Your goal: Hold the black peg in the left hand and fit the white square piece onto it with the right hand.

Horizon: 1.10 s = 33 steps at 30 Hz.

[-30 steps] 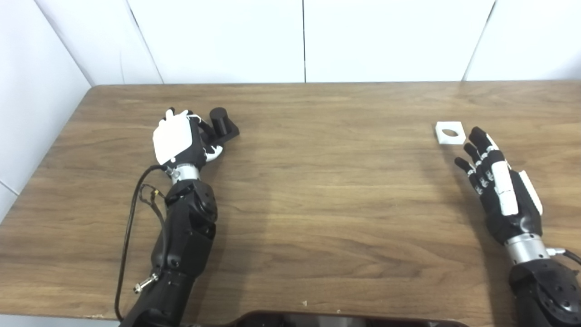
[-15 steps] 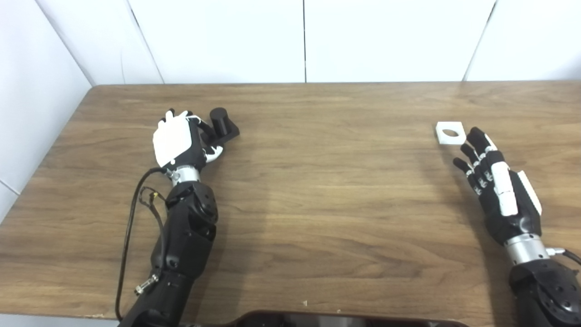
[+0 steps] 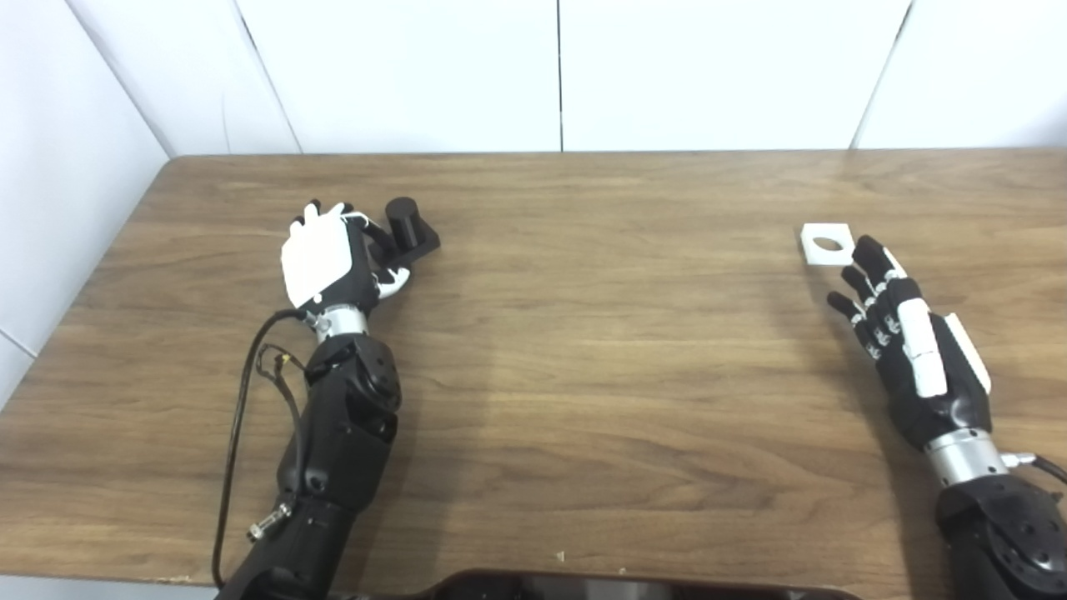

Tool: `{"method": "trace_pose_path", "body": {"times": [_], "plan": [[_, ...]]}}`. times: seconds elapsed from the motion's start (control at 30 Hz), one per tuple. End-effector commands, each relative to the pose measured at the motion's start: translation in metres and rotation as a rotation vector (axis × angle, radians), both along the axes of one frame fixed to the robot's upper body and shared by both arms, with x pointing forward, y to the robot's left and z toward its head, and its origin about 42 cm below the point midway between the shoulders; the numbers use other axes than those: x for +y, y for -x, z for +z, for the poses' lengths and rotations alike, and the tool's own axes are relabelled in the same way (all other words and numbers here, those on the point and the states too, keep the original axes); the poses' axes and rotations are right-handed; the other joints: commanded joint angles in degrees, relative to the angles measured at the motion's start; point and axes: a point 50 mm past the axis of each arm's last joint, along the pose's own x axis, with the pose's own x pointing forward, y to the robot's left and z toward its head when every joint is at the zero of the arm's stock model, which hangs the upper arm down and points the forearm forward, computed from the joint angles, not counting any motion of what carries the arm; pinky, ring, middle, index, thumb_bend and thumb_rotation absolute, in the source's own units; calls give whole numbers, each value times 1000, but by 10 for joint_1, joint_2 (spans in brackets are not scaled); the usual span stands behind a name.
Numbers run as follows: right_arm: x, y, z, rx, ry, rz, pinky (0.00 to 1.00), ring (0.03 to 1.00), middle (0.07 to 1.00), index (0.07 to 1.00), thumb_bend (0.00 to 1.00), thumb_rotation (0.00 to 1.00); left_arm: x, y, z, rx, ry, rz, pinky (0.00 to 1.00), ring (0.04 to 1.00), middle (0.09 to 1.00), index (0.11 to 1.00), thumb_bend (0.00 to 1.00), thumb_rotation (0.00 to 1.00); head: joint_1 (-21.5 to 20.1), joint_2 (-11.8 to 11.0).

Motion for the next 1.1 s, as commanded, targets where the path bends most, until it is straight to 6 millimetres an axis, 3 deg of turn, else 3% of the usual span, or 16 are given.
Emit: {"method": "trace_pose_path", "body": {"times": [0.0,0.43,1.07], "plan": [[-3,4,-8,10,7,15,920,990,996,976,601,915,7,-4,11,-28,-35,11,996,1000,894,488,507,67,0,1],[-3,2,-8,15,14,35,938,999,1000,986,577,946,6,-3,11,-30,-31,10,991,1000,896,488,507,67,1,1],[0,0,-12,41,23,48,951,1000,1000,990,621,937,-2,7,24,-110,-1,-22,986,1000,895,484,509,62,4,1]]}}
